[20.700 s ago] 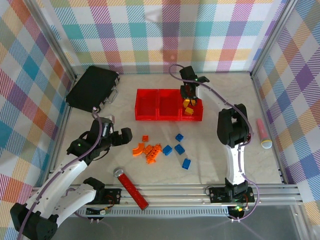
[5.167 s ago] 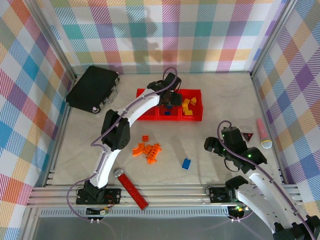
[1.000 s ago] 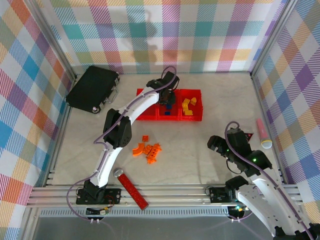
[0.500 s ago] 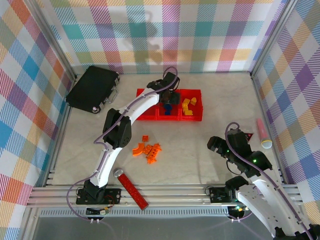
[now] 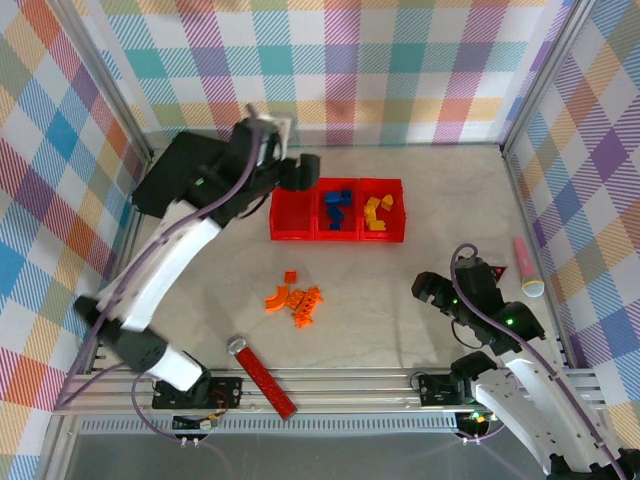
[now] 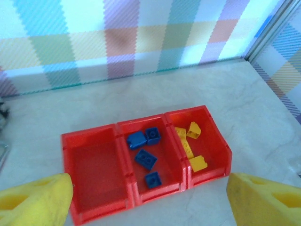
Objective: Sort the legos into containers by color
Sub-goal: Pick up the lego from the center of the table.
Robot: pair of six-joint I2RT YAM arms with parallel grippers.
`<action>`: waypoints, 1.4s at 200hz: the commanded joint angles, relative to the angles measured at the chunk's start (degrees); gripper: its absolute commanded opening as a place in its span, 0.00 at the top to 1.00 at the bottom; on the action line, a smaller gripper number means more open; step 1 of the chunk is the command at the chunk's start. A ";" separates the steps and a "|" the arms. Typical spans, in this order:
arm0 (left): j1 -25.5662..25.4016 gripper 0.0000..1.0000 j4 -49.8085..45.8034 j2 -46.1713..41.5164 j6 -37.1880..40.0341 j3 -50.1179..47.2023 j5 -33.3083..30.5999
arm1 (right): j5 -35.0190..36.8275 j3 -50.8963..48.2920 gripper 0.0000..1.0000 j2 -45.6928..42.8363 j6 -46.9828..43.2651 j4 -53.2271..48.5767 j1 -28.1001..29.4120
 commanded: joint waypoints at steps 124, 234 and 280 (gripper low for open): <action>0.01 0.03 -7.23 -6.56 -6.52 -33.55 3.87 | -13.31 -5.21 0.08 4.61 13.42 5.80 -0.36; 0.89 0.13 0.60 14.28 -10.33 -27.34 9.10 | -14.63 5.17 0.08 20.87 1.12 4.88 -0.35; 0.83 0.20 -0.40 19.43 -11.87 -25.55 6.29 | -14.60 5.77 0.08 23.35 0.24 6.31 -0.35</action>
